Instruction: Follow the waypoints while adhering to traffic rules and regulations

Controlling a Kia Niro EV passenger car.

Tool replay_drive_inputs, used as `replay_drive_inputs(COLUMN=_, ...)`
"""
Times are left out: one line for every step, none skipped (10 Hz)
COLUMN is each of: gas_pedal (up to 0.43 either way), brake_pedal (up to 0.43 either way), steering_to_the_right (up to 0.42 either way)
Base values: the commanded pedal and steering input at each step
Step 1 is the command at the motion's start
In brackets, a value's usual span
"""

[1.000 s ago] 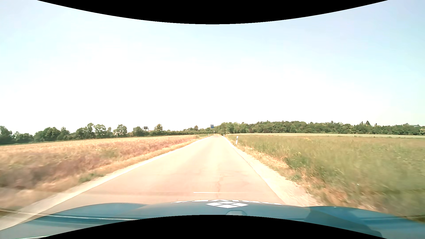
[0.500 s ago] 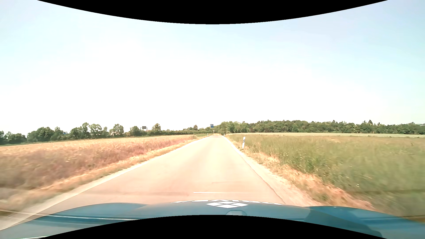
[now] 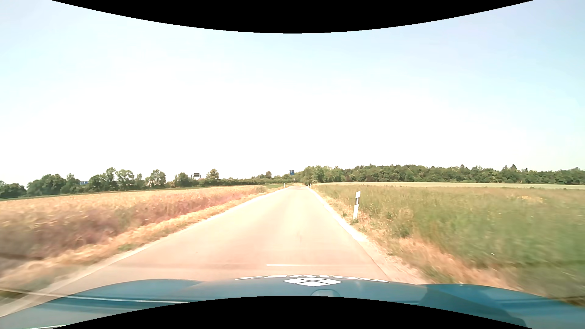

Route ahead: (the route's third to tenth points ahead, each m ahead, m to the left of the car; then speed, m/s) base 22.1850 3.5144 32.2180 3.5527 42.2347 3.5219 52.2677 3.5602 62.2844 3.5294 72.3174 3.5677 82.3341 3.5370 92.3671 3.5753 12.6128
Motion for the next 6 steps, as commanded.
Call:
replay_drive_inputs(gas_pedal=0.169, brake_pedal=0.000, steering_to_the_right=-0.004)
replay_drive_inputs(gas_pedal=0.169, brake_pedal=0.000, steering_to_the_right=-0.006)
replay_drive_inputs(gas_pedal=0.169, brake_pedal=0.000, steering_to_the_right=-0.006)
replay_drive_inputs(gas_pedal=0.169, brake_pedal=0.000, steering_to_the_right=-0.005)
replay_drive_inputs(gas_pedal=0.169, brake_pedal=0.000, steering_to_the_right=-0.005)
replay_drive_inputs(gas_pedal=0.169, brake_pedal=0.000, steering_to_the_right=-0.005)
